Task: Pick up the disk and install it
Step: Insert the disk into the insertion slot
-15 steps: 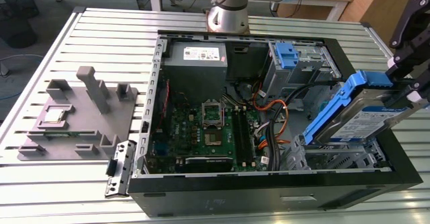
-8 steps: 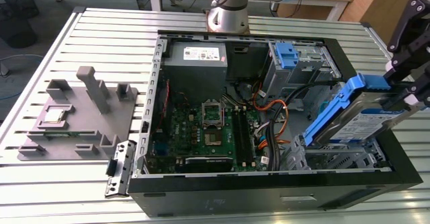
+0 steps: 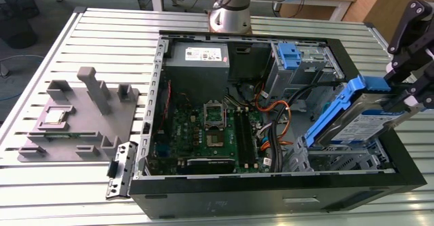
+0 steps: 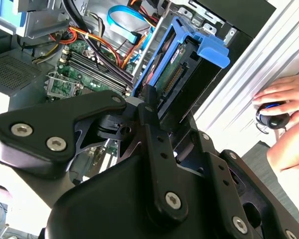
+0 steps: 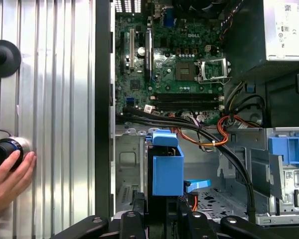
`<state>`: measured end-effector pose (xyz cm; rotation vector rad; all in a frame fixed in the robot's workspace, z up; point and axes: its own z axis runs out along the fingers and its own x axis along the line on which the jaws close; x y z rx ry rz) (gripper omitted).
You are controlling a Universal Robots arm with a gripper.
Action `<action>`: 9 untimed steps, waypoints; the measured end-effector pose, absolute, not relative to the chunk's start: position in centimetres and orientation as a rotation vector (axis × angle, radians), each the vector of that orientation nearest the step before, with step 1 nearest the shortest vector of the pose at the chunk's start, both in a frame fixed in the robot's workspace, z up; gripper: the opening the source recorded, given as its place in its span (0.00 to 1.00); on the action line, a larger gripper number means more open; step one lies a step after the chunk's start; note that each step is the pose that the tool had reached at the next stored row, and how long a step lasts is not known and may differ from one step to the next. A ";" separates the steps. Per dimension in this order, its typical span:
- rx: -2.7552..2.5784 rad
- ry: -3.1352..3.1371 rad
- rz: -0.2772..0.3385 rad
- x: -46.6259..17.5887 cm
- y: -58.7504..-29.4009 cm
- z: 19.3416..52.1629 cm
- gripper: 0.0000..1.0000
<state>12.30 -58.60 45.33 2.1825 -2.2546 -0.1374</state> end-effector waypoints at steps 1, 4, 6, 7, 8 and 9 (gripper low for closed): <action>2.183 -2.255 -0.137 12.3 -58.6 45.3 0.35; 2.183 -2.255 -0.137 12.3 -58.5 45.1 0.35; 2.182 -2.255 -0.137 12.3 -58.5 45.0 0.35; 2.182 -2.255 -0.137 12.3 -58.5 44.9 0.35; 2.182 -2.255 -0.137 12.3 -58.5 44.9 0.35; 2.182 -2.255 -0.137 12.3 -58.5 44.8 0.35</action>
